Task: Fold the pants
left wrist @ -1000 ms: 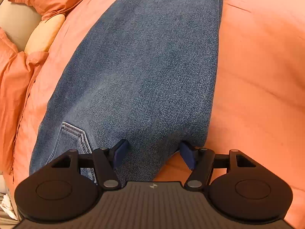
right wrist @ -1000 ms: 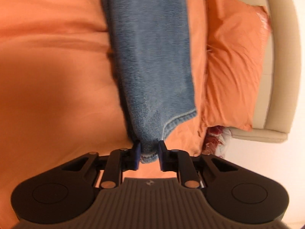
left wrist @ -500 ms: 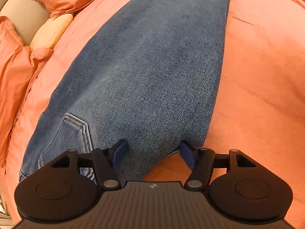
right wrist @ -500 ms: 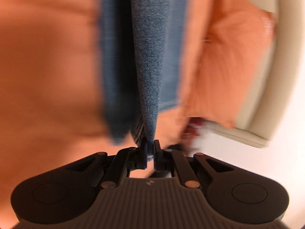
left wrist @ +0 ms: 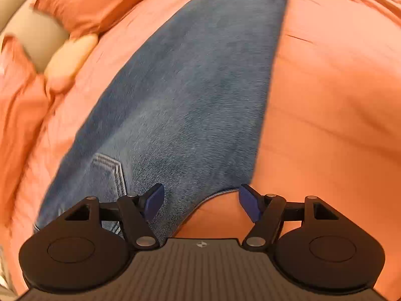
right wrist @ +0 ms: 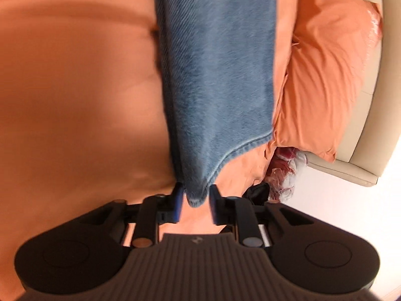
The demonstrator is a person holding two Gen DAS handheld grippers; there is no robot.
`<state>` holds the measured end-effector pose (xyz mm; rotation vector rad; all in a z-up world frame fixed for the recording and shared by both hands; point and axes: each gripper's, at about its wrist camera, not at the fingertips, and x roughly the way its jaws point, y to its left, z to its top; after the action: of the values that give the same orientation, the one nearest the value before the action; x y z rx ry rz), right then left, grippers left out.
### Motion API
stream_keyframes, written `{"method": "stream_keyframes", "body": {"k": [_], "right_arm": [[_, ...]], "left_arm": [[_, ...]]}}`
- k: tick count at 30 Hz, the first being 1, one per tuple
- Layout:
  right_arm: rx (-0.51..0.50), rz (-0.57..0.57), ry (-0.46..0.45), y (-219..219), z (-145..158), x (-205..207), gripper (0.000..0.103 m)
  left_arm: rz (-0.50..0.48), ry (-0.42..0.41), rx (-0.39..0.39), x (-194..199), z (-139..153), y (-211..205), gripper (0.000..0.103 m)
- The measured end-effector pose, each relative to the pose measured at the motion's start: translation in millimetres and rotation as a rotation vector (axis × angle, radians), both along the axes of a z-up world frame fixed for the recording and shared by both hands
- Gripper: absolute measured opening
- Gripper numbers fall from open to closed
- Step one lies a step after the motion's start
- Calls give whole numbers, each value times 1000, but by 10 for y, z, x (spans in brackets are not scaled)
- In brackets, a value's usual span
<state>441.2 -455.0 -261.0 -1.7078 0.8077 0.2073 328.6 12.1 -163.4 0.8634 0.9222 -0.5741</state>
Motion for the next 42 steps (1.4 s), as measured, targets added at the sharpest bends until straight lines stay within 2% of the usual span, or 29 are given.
{"method": "stream_keyframes", "body": {"k": [4,6,11,14,19,27,29,30,31,32,35,37,42], "right_arm": [[41,42,-22,51,16,-192,29],[31,70,-20,74,-37,-270,29],[16,85,-7,75,-131,-392,29],[-5,117,-2,34,-157,-422,29],[-54,176,14,-48,-246,-426,30],[-83,177,-5,-78,-364,-332,30],[-86,180,-9,-81,-369,-341,29],[-87,182,-12,-82,-376,-333,29],[-91,185,-14,-84,-381,-340,29],[-96,188,-16,-86,-384,-345,29],[-108,197,-16,-83,-389,-364,29],[-110,205,-16,-100,-395,-361,29],[-151,269,-20,-175,-496,-446,30]], "left_arm": [[-75,-38,62,-198,-111,-85,75],[-119,-48,98,-280,-187,-139,71],[-204,-90,180,-384,-377,-349,71],[-202,-45,211,-263,-503,-452,71],[-142,67,173,67,-500,-481,72],[-111,137,151,322,-537,-481,76],[-93,148,142,340,-535,-466,73],[-83,150,138,363,-524,-463,64],[-64,156,130,391,-505,-456,45],[-38,132,142,425,-479,-451,31],[-13,131,148,477,-432,-448,27],[-31,98,166,407,-404,-466,23],[19,97,78,276,-128,-385,19]]}}
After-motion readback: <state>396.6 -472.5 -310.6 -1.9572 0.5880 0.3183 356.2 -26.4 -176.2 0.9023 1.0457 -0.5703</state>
